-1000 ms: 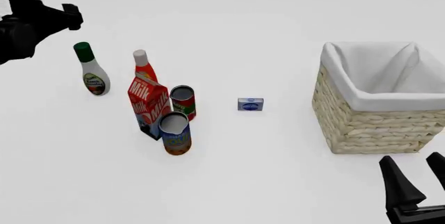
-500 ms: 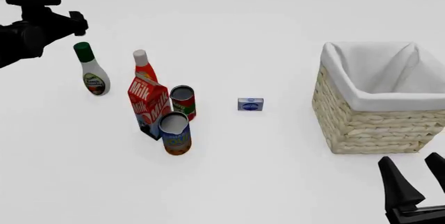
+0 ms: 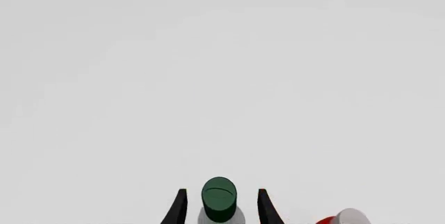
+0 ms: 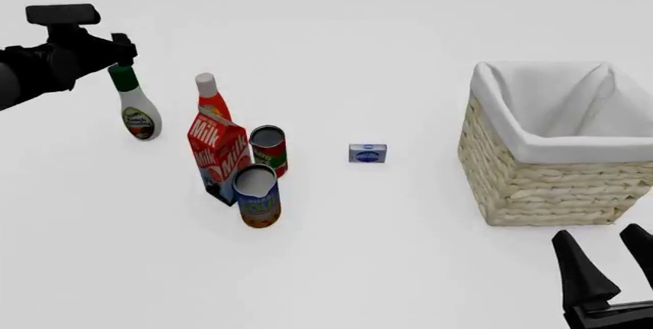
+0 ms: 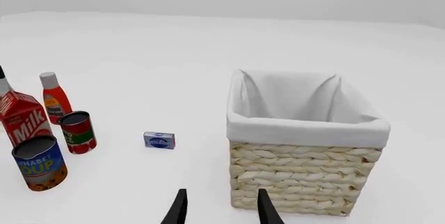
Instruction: Pick the salad dressing and place it in the basket.
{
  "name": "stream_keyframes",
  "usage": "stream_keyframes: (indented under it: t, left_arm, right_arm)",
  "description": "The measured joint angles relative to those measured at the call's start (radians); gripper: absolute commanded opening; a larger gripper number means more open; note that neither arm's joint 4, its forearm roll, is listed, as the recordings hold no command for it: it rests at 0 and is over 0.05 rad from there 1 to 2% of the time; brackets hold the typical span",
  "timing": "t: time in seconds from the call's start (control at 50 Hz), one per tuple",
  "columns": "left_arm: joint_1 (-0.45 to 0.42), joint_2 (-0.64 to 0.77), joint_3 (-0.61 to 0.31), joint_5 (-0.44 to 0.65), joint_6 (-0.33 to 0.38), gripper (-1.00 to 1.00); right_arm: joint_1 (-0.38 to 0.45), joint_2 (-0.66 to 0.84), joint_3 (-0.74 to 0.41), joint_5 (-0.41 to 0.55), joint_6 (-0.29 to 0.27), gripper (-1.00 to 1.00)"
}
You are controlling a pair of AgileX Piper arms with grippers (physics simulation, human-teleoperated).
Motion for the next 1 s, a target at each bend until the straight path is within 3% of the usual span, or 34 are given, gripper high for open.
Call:
stream_keyframes:
  t: [1.0]
  left_arm:
    - [0.008, 0.143, -0.079, 0.029, -0.030, 1.00]
  right_arm:
    - [0.004, 0.034, 0.001, -0.019, -0.011, 1.00]
